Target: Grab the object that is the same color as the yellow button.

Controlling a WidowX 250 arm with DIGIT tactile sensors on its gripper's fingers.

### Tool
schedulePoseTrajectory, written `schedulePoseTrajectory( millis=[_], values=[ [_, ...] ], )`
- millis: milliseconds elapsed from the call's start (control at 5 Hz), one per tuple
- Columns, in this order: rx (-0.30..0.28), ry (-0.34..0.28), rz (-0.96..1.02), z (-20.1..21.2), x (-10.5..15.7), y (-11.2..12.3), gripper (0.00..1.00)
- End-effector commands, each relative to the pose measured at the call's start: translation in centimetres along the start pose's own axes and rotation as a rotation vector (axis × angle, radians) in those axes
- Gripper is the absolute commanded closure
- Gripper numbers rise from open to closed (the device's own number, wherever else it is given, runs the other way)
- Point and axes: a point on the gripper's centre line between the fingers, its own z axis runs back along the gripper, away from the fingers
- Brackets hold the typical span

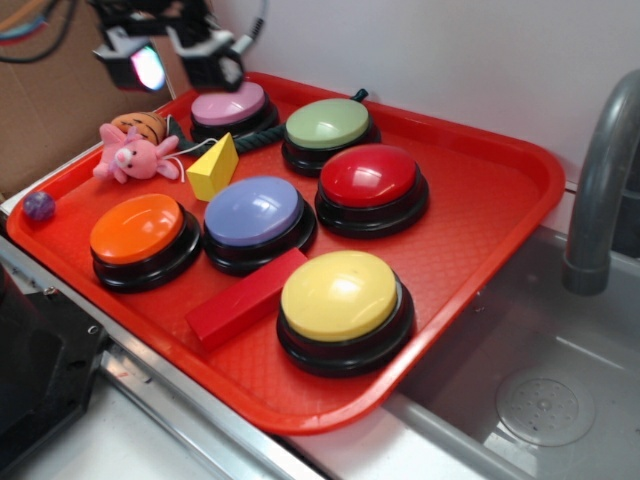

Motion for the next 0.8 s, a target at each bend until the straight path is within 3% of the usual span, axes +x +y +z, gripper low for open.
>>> schedulePoseTrajectory(
  millis=[0,600],
  values=[
    [0.062,-0.126,0.089,-3.5,2.1,1.8,0.0],
    [0.086,-0.098,0.141,-6.6,1.9,3.6,0.0]
  ],
)
